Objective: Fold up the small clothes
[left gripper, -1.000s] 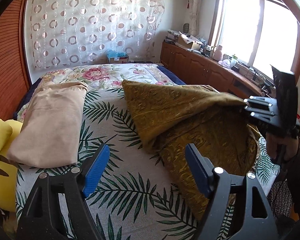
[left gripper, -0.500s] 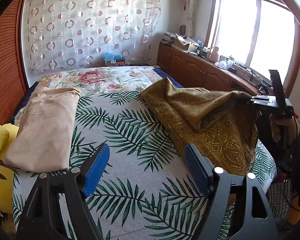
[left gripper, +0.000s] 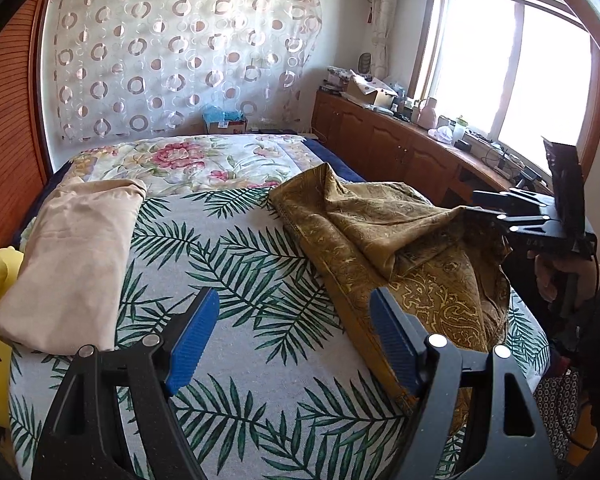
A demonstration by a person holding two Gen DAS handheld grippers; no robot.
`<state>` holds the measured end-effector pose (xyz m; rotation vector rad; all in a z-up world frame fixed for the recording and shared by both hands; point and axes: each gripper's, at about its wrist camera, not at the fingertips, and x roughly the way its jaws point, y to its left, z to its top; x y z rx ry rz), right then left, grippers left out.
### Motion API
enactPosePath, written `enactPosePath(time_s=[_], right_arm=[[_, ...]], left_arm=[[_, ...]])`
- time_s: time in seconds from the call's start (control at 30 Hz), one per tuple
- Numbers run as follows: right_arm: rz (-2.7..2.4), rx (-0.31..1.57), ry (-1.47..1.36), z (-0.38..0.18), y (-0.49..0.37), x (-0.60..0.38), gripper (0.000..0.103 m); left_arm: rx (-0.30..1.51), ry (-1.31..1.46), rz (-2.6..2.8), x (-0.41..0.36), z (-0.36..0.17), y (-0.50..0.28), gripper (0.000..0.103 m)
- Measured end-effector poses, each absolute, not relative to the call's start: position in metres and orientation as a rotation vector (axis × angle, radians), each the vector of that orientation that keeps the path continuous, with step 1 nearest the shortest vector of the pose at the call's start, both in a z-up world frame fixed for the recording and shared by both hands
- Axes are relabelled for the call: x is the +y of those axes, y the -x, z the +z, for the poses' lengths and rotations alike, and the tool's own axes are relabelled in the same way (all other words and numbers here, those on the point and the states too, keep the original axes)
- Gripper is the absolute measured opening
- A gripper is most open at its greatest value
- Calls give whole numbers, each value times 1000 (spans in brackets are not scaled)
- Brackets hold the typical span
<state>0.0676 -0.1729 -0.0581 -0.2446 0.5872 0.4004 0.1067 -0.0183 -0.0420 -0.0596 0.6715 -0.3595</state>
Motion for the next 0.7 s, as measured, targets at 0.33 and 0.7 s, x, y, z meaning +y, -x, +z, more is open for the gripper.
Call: enactPosePath(time_s=[0.33, 0.7], right_arm=[[599, 672, 324, -92, -107, -105, 60], [629, 759, 405, -112, -144, -96, 60]], left_arm=[[693, 53, -377, -23, -47, -102, 78], [719, 67, -381, -22, -58, -100, 78]])
